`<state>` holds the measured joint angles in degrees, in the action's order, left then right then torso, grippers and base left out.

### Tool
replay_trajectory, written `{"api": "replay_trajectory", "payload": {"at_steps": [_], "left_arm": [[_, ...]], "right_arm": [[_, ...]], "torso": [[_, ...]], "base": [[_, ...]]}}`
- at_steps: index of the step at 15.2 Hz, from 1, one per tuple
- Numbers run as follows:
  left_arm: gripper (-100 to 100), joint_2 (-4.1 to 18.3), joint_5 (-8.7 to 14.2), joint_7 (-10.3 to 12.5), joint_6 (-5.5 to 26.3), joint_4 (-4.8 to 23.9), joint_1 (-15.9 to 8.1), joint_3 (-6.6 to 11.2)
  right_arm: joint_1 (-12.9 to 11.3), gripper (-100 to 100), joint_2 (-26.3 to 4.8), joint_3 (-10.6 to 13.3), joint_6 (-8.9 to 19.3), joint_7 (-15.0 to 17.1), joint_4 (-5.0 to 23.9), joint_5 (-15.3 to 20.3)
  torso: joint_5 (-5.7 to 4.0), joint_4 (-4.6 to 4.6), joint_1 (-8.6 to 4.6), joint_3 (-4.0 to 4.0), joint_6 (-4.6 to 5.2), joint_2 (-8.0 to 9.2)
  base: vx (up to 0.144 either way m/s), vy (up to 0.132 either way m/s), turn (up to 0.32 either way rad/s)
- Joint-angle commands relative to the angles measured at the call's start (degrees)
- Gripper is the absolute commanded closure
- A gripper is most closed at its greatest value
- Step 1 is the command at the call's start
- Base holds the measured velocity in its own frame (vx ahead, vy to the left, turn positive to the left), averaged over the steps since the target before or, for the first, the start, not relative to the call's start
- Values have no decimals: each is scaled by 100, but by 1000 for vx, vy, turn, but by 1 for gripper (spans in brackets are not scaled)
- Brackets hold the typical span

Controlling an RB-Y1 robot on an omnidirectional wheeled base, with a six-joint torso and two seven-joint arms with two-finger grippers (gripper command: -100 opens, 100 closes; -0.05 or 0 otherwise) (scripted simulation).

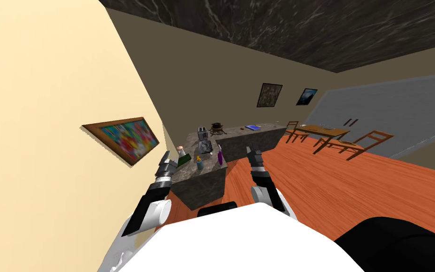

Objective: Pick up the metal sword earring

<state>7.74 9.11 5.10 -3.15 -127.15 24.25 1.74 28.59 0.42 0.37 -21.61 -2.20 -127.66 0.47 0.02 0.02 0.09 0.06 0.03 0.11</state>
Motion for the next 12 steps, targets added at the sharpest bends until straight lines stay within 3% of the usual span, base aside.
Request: {"api": "replay_trajectory", "payload": {"at_steps": [1,11,12], "left_arm": [[-100,77,69,-3,286,46,-25,18],[-100,390,384,19,1362,260,-306,200],[-100,490,498,27,1527,337,-408,266]], "right_arm": [[0,0,0,0,0,0,0,0],[0,0,0,0,0,0,0,0],[1,0,0,0,0,0,0,0]], "torso": [[0,0,0,0,0,0],[0,-1,-1,-2,-1,-3],[0,-1,-1,-2,-3,-3]], "base": [[-33,19,-120],[-22,12,-96],[-27,13,-118]]}}
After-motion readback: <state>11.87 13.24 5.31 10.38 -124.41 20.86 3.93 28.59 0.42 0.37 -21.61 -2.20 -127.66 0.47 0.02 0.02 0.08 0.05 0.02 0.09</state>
